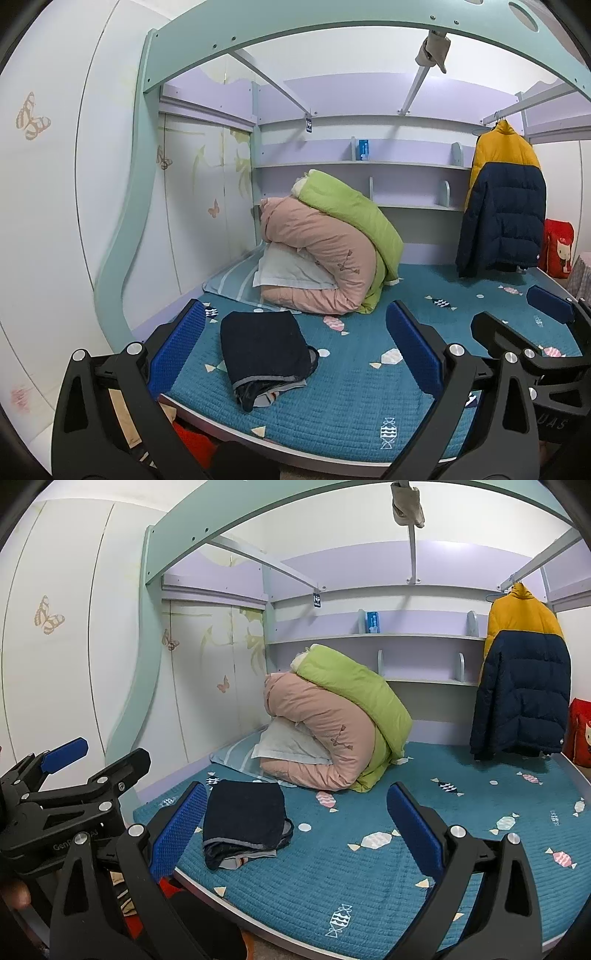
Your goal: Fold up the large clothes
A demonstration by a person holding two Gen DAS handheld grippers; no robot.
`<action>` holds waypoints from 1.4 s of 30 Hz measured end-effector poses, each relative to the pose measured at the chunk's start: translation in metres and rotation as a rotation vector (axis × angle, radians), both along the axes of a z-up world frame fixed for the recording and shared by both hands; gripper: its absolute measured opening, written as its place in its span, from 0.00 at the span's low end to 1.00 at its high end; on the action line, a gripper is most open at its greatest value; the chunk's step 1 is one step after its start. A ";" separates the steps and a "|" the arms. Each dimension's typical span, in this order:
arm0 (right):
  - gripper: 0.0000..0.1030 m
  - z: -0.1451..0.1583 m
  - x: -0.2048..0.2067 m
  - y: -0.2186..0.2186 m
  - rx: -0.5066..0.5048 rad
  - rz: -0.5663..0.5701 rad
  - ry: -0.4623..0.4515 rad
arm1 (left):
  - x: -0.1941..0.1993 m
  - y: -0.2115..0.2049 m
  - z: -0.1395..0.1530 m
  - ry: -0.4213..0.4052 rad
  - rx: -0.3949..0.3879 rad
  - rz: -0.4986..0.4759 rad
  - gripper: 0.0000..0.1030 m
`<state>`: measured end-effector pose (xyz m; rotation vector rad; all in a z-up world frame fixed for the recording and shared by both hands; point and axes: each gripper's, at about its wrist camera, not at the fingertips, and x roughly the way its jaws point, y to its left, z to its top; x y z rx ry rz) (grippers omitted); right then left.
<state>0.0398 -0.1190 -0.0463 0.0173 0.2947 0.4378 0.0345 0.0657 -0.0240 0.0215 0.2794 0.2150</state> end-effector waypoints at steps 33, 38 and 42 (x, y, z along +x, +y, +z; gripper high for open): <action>0.92 0.002 -0.002 -0.010 0.015 -0.028 -0.005 | 0.003 -0.010 0.005 -0.006 0.002 -0.018 0.95; 0.92 0.002 -0.001 -0.010 0.015 -0.028 -0.004 | 0.003 -0.010 0.004 -0.002 -0.003 -0.021 0.95; 0.92 0.002 -0.001 -0.010 0.018 -0.026 -0.004 | 0.004 -0.009 0.005 -0.004 -0.004 -0.021 0.95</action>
